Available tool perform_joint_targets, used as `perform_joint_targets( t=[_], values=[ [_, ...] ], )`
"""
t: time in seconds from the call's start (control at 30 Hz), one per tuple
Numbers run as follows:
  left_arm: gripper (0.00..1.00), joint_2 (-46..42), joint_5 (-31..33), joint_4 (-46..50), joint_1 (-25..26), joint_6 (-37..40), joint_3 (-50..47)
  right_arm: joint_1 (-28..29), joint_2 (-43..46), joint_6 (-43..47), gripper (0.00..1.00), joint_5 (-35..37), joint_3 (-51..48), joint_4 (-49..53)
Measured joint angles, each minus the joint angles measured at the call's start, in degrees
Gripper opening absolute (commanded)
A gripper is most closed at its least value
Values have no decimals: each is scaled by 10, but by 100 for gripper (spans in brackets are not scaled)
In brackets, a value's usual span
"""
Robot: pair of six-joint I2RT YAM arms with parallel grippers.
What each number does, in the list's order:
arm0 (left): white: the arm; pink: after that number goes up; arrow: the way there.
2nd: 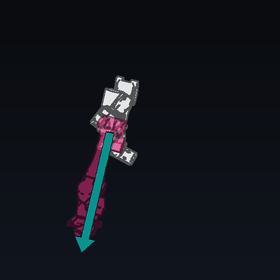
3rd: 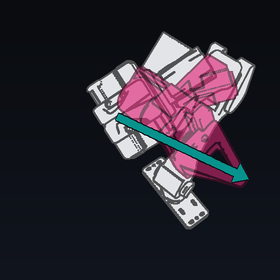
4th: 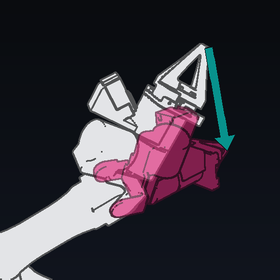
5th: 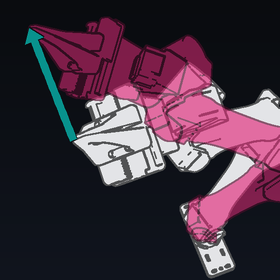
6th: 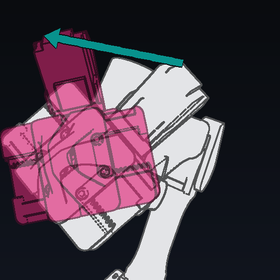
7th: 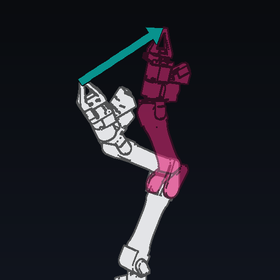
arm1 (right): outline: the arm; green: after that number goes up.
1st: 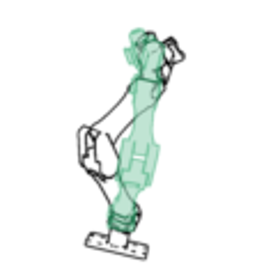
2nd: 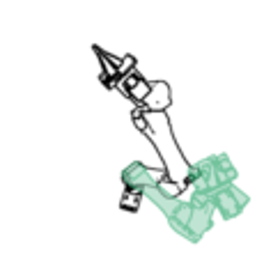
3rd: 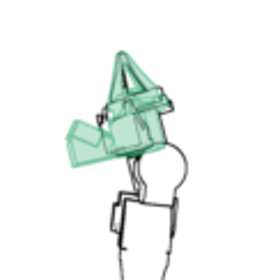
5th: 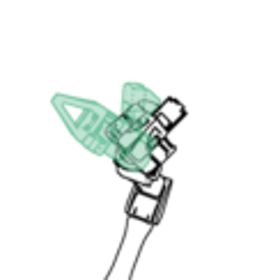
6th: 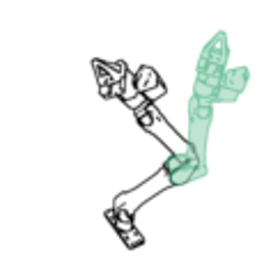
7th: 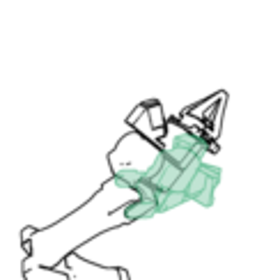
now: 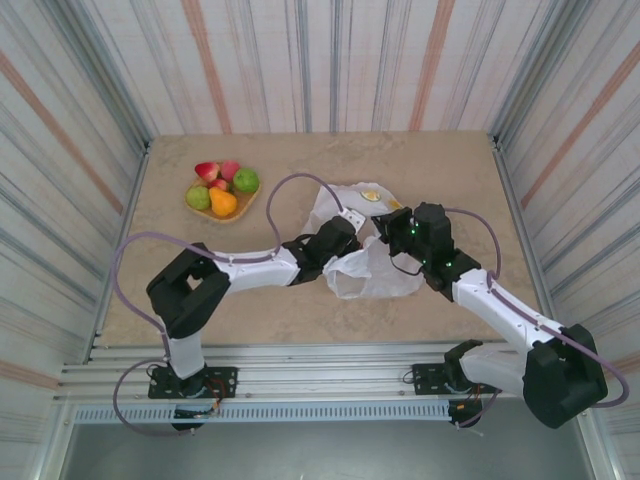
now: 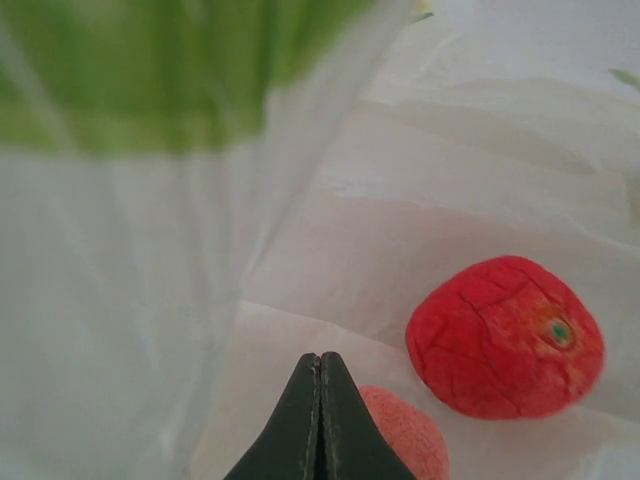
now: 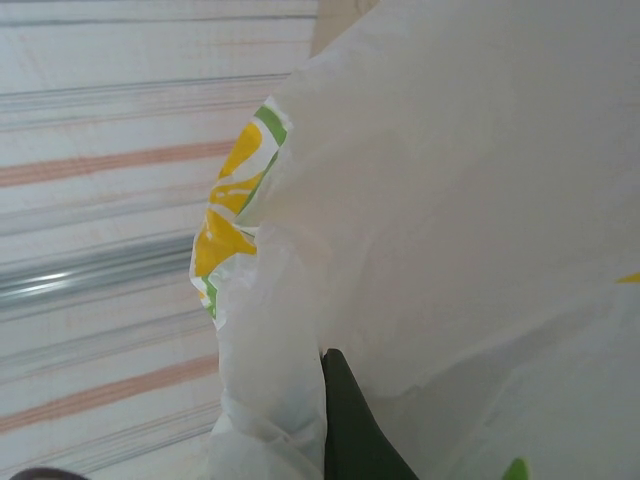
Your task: Place the fruits into the plastic bag
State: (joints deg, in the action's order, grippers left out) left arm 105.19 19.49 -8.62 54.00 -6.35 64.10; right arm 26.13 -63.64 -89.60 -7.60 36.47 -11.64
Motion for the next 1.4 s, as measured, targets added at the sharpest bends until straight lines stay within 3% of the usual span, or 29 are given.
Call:
perform_joint_targets(
  t=[0.17, 0.33, 0.5, 0.67, 0.93, 1.1, 1.27, 1.4],
  values=[
    [29, 2, -15, -22, 0, -42, 5, -15, 1, 0, 0, -2, -6, 0],
    [44, -30, -40, -23, 0, -65, -12, -30, 11, 0, 0, -6, -23, 1],
    [51, -105, -78, -12, -1, -74, -39, -36, 11, 0, 0, -14, -26, 1],
    [57, -191, -155, 16, -17, -82, -47, -42, 11, 1, 0, -14, -26, 1],
    [64, -306, -301, 47, -96, -136, -90, -49, 18, 6, 0, -18, -35, 12],
    [71, -372, -304, 74, -145, -187, -164, -52, 21, 12, 0, -18, -35, 14],
    [72, -362, -306, 95, -185, -226, -220, -53, 20, 16, 0, -22, -35, 14],
    [73, -354, -321, 84, -186, -252, -287, -53, 20, 16, 0, -25, -35, 14]
  ],
)
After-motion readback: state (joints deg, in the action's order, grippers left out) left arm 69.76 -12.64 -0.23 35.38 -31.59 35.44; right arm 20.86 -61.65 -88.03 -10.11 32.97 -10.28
